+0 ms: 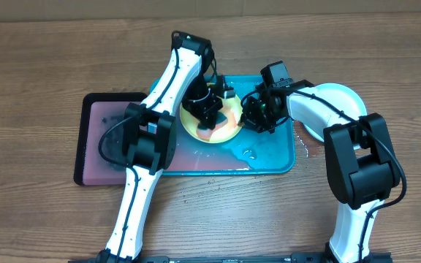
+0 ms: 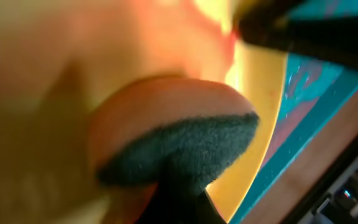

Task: Clean dirty plates on tray and stack at the side
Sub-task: 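Scrub the yellow plate with the sponge while the right gripper holds it, then lift the sponge with the left gripper up and away from the plate, then tilt the yellow plate up with the right gripper to drain it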

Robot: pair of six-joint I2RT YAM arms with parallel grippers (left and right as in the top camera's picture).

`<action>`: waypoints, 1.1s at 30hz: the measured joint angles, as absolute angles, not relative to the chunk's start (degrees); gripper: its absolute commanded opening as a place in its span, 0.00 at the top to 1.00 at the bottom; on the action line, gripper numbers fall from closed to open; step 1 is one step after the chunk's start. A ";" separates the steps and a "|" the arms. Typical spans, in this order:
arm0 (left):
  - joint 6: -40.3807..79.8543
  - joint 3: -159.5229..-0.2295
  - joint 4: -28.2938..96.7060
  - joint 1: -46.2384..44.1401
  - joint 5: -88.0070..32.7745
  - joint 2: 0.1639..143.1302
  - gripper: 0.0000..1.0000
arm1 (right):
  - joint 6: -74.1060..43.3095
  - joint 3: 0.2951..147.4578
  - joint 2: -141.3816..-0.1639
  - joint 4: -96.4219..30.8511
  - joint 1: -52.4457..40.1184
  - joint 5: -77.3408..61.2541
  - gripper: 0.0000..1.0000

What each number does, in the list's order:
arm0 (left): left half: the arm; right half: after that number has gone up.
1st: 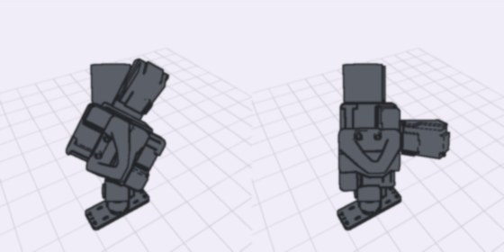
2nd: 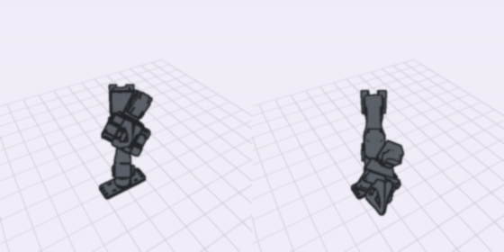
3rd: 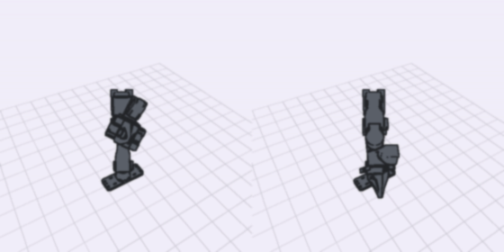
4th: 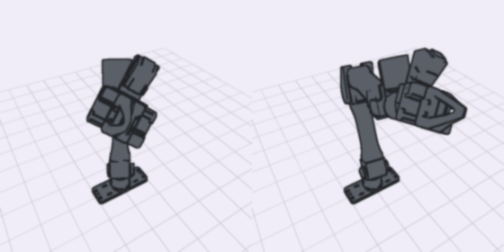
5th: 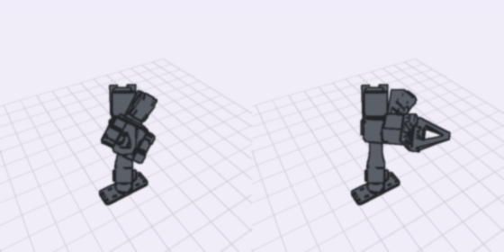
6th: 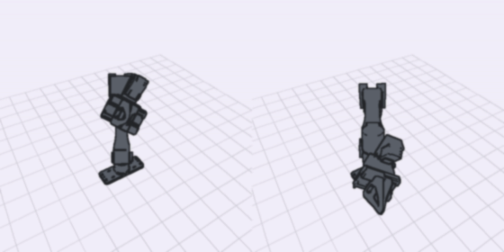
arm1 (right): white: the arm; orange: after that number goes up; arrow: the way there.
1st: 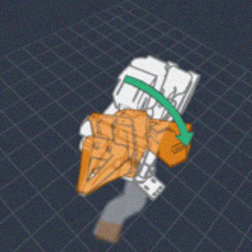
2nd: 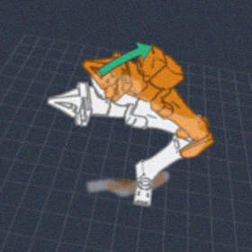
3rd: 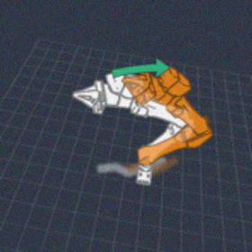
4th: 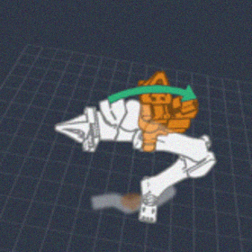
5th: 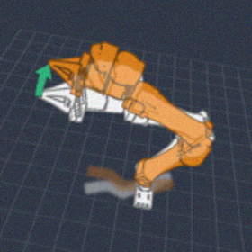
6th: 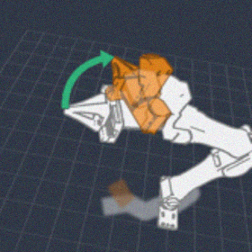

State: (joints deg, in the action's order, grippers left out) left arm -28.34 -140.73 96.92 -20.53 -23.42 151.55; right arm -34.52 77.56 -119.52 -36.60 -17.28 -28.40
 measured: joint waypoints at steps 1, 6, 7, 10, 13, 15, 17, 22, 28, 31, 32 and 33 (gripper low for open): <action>-27.68 -143.04 96.92 -20.32 -23.44 151.94 0.96 | -34.48 77.56 -119.52 -36.60 -17.28 -28.29 0.96; -19.75 -159.65 96.62 -18.15 -23.55 152.40 0.96 | -34.48 77.56 -119.52 -36.56 -17.67 -27.51 0.91; -17.23 -163.61 96.62 -17.26 -23.55 152.40 0.96 | -34.46 77.56 -119.52 -36.51 -17.87 -27.00 0.87; -11.14 -172.24 96.44 -14.46 -22.90 152.38 0.96 | -34.33 77.60 -119.46 -35.90 -18.68 -26.02 0.88; -4.82 -177.55 96.47 -11.49 -21.30 152.38 0.96 | -34.28 77.62 -119.35 -35.90 -19.88 -24.60 0.96; -1.10 -178.74 96.49 -9.61 -20.16 152.38 0.96 | -34.48 77.76 -119.26 -36.34 -20.29 -23.64 0.96; 2.37 -178.87 96.60 -8.19 -19.00 152.38 0.96 | -34.48 78.15 -119.11 -37.80 -20.36 -22.83 0.96; 6.70 -178.87 96.68 -7.22 -17.74 152.38 0.96 | -34.44 78.43 -116.71 -43.00 -21.02 -15.90 0.96; 8.23 -178.87 96.71 -7.51 -15.97 152.38 0.96 | -34.39 78.41 -106.50 -47.92 -24.99 1.26 0.96; 8.67 -178.87 96.71 -7.66 -15.35 152.38 0.96 | -34.35 78.43 -99.50 -50.04 -29.85 12.45 0.96; 8.69 -178.87 96.71 -7.68 -15.29 152.38 0.96 | -34.35 78.43 -97.69 -50.89 -31.68 16.25 0.96; 8.71 -178.87 96.68 -7.77 -15.11 152.38 0.96 | -34.46 78.43 -95.96 -52.05 -33.87 20.97 0.96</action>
